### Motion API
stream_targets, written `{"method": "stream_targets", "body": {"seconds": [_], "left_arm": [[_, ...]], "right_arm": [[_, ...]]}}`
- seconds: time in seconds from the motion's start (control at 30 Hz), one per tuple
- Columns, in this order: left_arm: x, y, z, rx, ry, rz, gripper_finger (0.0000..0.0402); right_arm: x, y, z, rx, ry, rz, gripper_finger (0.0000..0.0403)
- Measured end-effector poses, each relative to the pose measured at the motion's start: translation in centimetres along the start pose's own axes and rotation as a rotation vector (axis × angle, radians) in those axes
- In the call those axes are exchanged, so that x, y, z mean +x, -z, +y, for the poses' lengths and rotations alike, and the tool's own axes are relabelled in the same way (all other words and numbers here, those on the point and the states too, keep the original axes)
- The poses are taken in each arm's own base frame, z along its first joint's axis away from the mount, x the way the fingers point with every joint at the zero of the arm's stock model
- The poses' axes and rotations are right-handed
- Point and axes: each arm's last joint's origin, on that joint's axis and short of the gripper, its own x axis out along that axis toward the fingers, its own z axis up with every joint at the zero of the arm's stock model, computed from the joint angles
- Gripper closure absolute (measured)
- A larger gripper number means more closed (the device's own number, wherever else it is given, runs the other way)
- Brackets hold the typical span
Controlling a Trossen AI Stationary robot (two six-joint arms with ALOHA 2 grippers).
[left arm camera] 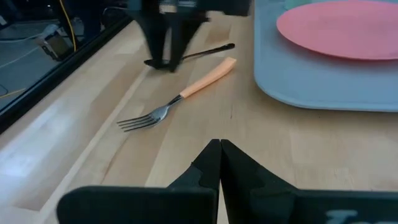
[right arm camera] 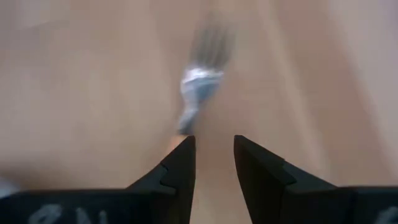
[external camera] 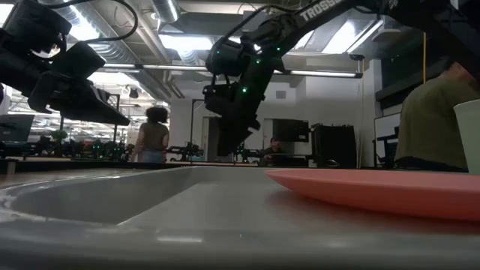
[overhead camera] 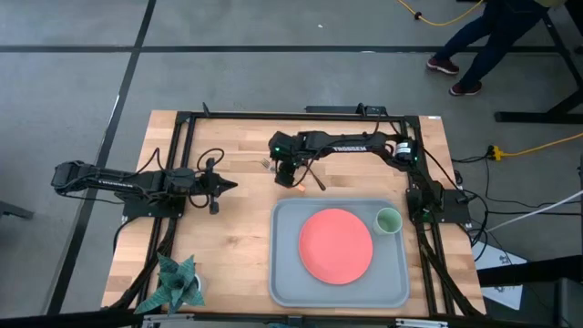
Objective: Pick and place plate/cup/fork/spoon on tray
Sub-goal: Put the fork on the left side of the pink plate on the light blue tray
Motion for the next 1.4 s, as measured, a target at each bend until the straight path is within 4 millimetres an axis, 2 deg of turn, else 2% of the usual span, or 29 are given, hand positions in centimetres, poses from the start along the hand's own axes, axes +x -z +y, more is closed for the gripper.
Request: {"method": "stream_targets", "body": {"seconds": [0.17, 0.57, 0.77, 1.0, 1.4], "left_arm": [[0.0, 0.0, 0.0, 0.0, 0.0, 0.001, 0.0401], [0.0, 0.2, 0.0, 0.003, -0.001, 0.017, 0.0401], [0.0, 0.1, 0.2, 0.003, -0.068, 0.016, 0.0401], [0.0, 0.1, 0.2, 0.004, -0.074, 0.015, 0.0401], [0.0, 0.1, 0.2, 0.004, -0.075, 0.016, 0.0401]], "right_arm": [[1.4, 0.5, 1.1, -0.075, -0.085, 0.026, 0.0288], [1.4, -0.8, 1.1, -0.118, -0.063, -0.104, 0.0288], [1.3, -1.4, 1.4, -0.12, -0.067, -0.175, 0.0288], [1.3, -1.7, 1.4, -0.114, -0.062, -0.203, 0.0288], [1.4, -1.4, -0.2, 0.076, -0.047, -0.157, 0.0288]]}}
